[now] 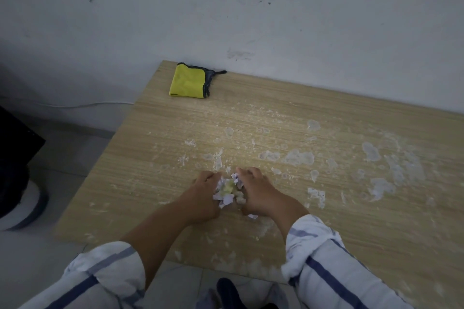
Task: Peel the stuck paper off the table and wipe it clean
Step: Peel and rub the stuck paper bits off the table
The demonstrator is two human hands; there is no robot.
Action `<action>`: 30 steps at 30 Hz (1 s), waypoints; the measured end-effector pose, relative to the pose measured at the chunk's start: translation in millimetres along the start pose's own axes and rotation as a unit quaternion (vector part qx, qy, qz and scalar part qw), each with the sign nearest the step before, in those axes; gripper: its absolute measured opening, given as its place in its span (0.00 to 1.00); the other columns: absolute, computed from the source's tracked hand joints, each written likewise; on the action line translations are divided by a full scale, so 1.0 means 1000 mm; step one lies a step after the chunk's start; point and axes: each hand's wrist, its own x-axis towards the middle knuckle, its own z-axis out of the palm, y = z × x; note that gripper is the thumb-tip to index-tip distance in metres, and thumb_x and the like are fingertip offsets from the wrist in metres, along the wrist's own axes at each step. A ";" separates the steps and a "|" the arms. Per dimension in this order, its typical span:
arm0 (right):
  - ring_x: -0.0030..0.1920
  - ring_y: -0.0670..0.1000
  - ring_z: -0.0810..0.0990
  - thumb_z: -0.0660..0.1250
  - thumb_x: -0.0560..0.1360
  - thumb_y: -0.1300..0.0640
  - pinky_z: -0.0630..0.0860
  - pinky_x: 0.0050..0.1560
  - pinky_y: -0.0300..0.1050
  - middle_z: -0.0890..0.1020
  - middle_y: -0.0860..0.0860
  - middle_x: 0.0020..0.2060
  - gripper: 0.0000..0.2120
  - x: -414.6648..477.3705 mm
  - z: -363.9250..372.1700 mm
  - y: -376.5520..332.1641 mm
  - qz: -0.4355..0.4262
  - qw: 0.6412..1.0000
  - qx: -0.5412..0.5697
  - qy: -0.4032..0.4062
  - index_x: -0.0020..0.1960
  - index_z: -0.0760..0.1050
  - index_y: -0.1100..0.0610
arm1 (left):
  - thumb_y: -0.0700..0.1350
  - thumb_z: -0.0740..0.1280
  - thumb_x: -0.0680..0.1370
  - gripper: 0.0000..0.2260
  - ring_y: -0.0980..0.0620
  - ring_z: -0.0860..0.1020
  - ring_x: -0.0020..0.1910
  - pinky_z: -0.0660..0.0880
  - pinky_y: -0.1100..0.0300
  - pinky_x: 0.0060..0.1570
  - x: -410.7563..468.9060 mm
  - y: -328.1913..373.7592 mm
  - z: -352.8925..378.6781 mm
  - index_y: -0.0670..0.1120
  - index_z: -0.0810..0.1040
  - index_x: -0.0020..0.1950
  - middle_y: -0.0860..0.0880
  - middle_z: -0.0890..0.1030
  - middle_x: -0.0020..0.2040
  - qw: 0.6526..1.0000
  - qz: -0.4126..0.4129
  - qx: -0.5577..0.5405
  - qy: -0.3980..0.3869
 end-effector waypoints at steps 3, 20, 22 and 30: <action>0.62 0.60 0.66 0.65 0.74 0.59 0.69 0.62 0.52 0.57 0.56 0.69 0.29 0.007 0.004 -0.006 -0.004 0.999 0.013 0.035 0.71 0.59 0.55 | 0.46 0.72 0.68 0.46 0.44 0.57 0.71 0.67 0.54 0.64 -0.002 0.003 -0.004 0.49 0.46 0.77 0.49 0.50 0.74 0.999 -0.013 0.010 -0.041; 0.59 0.58 0.72 0.63 0.76 0.57 0.71 0.57 0.46 0.57 0.57 0.70 0.28 0.004 0.004 -0.005 0.028 0.995 0.053 0.077 0.73 0.57 0.56 | 0.46 0.68 0.70 0.11 0.48 0.70 0.54 0.67 0.61 0.49 0.003 0.006 0.000 0.48 0.71 0.50 0.49 0.67 0.50 1.000 -0.023 0.018 0.008; 0.67 0.60 0.66 0.67 0.74 0.57 0.68 0.61 0.47 0.51 0.56 0.73 0.37 0.002 -0.001 -0.006 0.016 0.997 0.068 0.037 0.75 0.49 0.55 | 0.54 0.62 0.67 0.07 0.49 0.70 0.53 0.65 0.59 0.59 0.005 0.003 -0.001 0.53 0.71 0.41 0.51 0.71 0.47 0.999 -0.001 0.042 -0.022; 0.70 0.59 0.62 0.71 0.71 0.55 0.64 0.68 0.50 0.52 0.56 0.73 0.40 0.011 0.006 -0.022 -0.026 0.998 0.052 0.027 0.75 0.52 0.57 | 0.42 0.60 0.79 0.10 0.47 0.68 0.60 0.60 0.69 0.52 0.004 0.019 -0.005 0.42 0.75 0.58 0.44 0.73 0.58 1.000 0.002 0.002 -0.002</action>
